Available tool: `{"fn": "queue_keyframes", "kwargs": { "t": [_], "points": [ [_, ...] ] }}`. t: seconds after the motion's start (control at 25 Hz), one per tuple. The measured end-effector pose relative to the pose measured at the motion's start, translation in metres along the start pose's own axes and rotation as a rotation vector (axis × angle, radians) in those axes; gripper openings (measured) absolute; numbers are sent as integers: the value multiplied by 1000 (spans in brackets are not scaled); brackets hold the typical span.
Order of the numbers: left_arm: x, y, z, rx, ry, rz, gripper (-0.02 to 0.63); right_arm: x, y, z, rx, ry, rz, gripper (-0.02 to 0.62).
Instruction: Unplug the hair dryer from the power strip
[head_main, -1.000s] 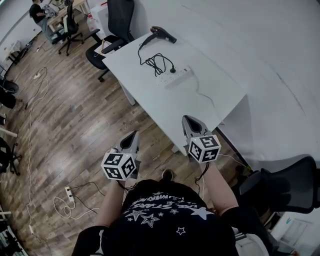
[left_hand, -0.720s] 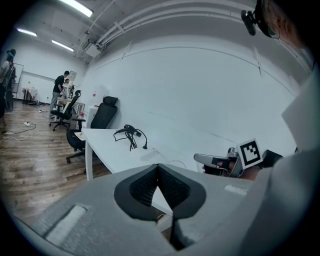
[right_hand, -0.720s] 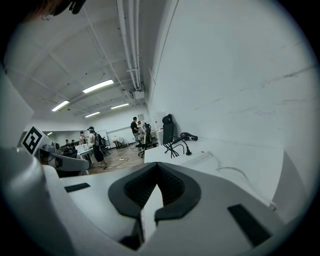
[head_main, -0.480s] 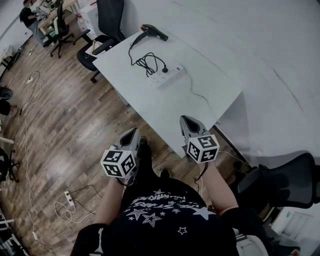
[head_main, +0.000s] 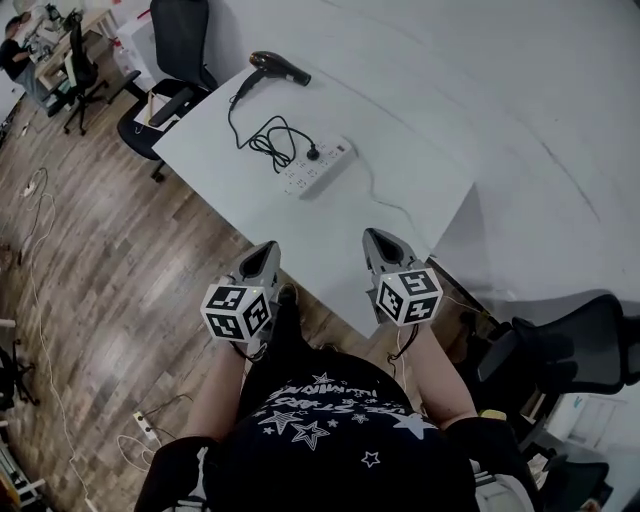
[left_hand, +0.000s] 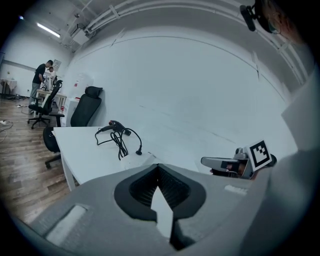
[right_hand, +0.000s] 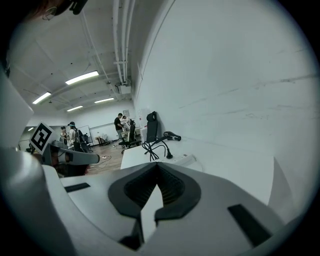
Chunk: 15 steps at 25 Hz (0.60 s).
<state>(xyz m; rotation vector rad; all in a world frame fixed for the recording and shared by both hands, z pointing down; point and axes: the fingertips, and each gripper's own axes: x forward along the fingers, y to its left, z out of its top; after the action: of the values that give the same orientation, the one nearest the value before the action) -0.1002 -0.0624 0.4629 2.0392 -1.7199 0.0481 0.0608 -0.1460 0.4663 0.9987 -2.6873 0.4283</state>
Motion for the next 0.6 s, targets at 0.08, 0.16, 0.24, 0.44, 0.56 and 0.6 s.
{"fn": "queue_keyframes", "kwargs": {
  "t": [0.08, 0.16, 0.24, 0.44, 0.56, 0.6],
  "points": [
    [19, 13, 8, 8, 17, -18, 8, 17, -6, 6, 6, 4, -19, 9],
    [38, 24, 15, 17, 36, -39, 8, 34, -13, 12, 13, 5, -37, 9],
    [57, 35, 21, 17, 52, -63, 8, 51, -20, 16, 23, 9, -60, 9],
    [98, 59, 32, 35, 104, -116, 8, 88, -33, 16, 47, 41, -101, 9],
    [119, 75, 34, 43, 142, -134, 8, 108, -39, 16, 60, 61, -124, 9],
    [125, 79, 35, 46, 153, -141, 8, 113, -41, 17, 65, 65, -131, 9]
  ]
}}
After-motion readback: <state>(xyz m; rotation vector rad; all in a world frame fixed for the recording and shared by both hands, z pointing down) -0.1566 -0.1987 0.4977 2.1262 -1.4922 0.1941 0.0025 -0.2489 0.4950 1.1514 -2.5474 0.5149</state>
